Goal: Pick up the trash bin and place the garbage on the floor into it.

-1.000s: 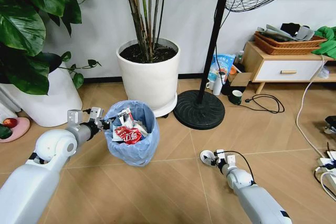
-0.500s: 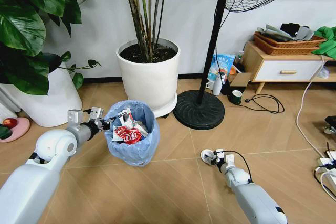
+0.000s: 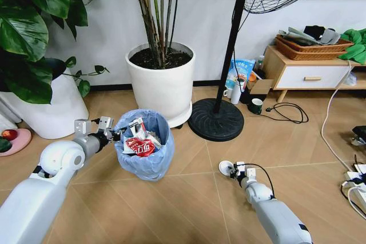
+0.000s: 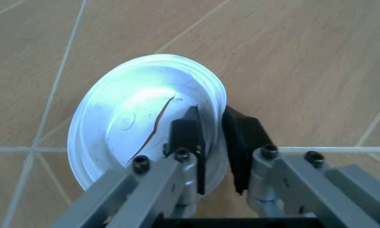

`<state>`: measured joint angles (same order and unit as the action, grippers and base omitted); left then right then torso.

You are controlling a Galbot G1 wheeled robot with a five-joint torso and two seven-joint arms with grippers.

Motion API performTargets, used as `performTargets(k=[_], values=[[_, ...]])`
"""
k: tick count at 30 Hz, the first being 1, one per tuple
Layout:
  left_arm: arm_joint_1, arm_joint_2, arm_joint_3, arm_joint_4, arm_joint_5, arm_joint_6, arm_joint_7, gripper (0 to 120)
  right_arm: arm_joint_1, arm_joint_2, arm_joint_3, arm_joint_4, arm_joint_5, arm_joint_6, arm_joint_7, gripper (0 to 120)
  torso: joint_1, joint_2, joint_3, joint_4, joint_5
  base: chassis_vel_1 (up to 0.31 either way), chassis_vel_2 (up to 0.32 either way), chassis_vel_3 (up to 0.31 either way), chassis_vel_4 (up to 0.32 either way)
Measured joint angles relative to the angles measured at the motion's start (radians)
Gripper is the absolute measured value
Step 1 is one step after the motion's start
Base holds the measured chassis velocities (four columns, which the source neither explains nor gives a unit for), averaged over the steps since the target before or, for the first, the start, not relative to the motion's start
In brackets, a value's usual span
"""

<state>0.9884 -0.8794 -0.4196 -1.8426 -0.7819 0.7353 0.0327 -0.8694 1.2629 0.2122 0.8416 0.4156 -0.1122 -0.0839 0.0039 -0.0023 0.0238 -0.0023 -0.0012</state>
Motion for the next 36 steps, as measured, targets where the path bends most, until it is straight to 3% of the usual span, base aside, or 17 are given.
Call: performTargets(k=[4,16,34,36], values=[[0.0,0.001,-0.001,-0.003,0.0,0.0,0.0,0,-0.002,0.002,0.001,0.003,0.001,0.0,-0.002,0,0.0,0.0,0.0,0.0001,0.0002,0.0,0.0,0.0,0.0],[0.008,0.004,-0.006,-0.015,0.0,0.0,-0.003,0,-0.015,0.003,0.019,0.028,0.005,-0.002,-0.006,0,0.0,0.0,0.0,0.0002,0.0012,0.0,0.0,0.0,0.0],[0.025,0.003,-0.015,-0.03,-0.001,0.0,-0.01,0,-0.044,-0.036,0.069,0.171,0.031,-0.005,-0.004,0,0.0,0.0,0.0,0.0001,0.001,0.0,0.0,0.0,0.0],[0.031,0.003,-0.016,-0.032,-0.001,0.0,-0.012,0,-0.047,-0.057,0.09,0.238,0.032,0.005,-0.006,0,0.0,0.0,0.0,0.0,0.0007,0.0,0.0,0.0,0.0]])
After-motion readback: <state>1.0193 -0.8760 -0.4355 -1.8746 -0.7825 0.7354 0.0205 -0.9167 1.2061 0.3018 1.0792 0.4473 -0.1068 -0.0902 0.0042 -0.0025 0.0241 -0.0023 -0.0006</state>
